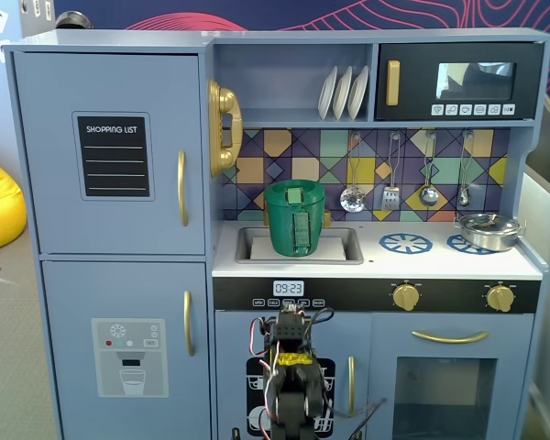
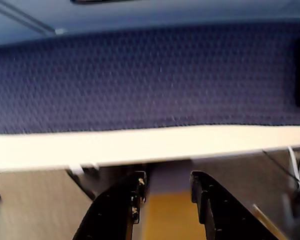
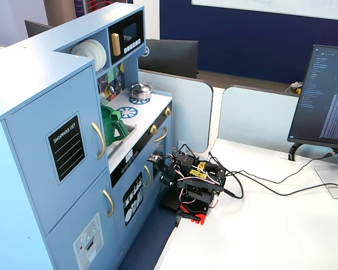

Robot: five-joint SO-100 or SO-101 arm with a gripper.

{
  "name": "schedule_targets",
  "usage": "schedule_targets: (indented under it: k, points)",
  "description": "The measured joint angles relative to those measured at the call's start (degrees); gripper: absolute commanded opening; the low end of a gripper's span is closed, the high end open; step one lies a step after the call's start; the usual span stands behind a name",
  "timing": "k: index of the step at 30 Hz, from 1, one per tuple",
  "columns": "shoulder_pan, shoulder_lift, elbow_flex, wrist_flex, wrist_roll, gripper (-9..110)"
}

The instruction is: Close the left cabinet door

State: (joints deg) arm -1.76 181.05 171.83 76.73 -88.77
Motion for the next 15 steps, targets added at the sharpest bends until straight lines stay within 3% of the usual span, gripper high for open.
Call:
schedule_targets:
  k: [15]
  points:
    - [0.4,1.4,-1.1,1.4,1.4,2]
